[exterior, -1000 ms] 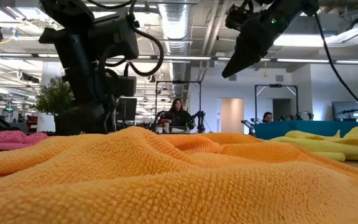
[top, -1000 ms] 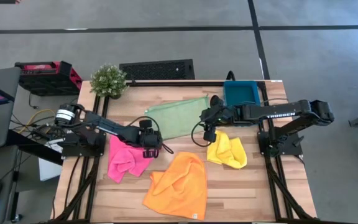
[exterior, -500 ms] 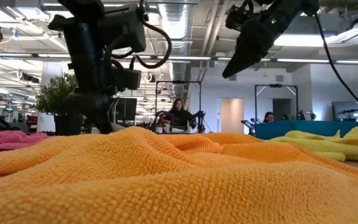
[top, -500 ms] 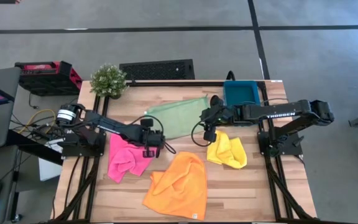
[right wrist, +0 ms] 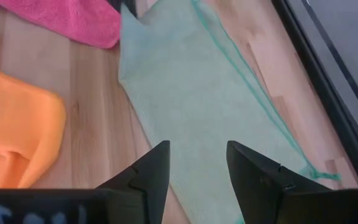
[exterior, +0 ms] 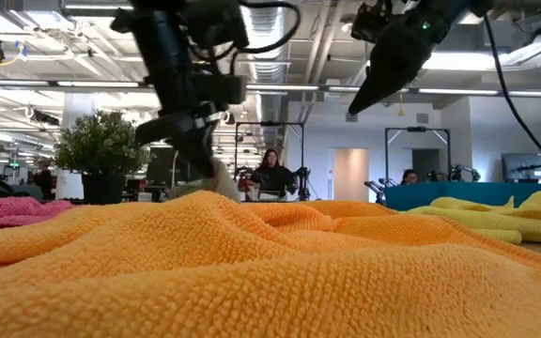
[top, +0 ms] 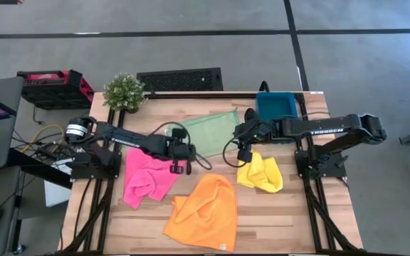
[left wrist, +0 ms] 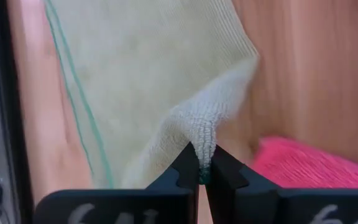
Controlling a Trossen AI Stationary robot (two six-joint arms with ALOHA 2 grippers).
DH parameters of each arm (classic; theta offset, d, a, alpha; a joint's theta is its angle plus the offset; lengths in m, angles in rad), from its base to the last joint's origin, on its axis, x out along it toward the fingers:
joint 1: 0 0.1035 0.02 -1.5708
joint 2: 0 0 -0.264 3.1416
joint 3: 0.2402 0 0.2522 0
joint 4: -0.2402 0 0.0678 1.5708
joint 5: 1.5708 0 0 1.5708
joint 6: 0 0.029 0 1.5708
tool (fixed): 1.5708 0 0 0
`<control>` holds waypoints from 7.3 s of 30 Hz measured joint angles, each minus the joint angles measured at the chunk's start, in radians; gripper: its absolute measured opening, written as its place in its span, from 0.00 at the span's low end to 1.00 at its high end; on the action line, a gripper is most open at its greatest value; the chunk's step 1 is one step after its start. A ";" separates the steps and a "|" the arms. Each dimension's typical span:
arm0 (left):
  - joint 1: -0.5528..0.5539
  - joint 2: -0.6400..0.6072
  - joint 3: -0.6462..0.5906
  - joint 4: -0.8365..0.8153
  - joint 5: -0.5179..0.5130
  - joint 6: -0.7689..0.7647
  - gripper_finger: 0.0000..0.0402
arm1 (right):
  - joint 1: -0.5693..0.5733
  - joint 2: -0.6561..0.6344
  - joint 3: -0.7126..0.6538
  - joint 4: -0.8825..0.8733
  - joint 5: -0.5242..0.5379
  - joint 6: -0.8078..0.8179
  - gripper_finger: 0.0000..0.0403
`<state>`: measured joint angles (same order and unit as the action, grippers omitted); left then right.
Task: Fold microfiber towels
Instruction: Fold the green microfiber towel, then put the green folded microfiber towel into the bin
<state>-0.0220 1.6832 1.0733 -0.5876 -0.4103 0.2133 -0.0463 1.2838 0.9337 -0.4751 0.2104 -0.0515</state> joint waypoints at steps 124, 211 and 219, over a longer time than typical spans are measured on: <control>-0.209 -0.099 0.711 -0.845 -0.049 -0.446 0.40 | -0.417 0.521 0.334 -0.282 -0.187 0.253 0.45; -0.244 -0.097 0.711 -0.863 -0.054 -0.440 0.40 | -0.480 0.533 0.319 -0.333 -0.066 0.393 0.03; -0.244 -0.098 0.711 -0.863 -0.054 -0.439 0.40 | -0.480 0.475 0.319 -0.425 0.039 0.445 0.02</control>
<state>-0.2665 1.5856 1.7844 -1.4506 -0.4644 -0.2253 -0.5262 1.7587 1.2526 -0.8998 0.2492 0.3931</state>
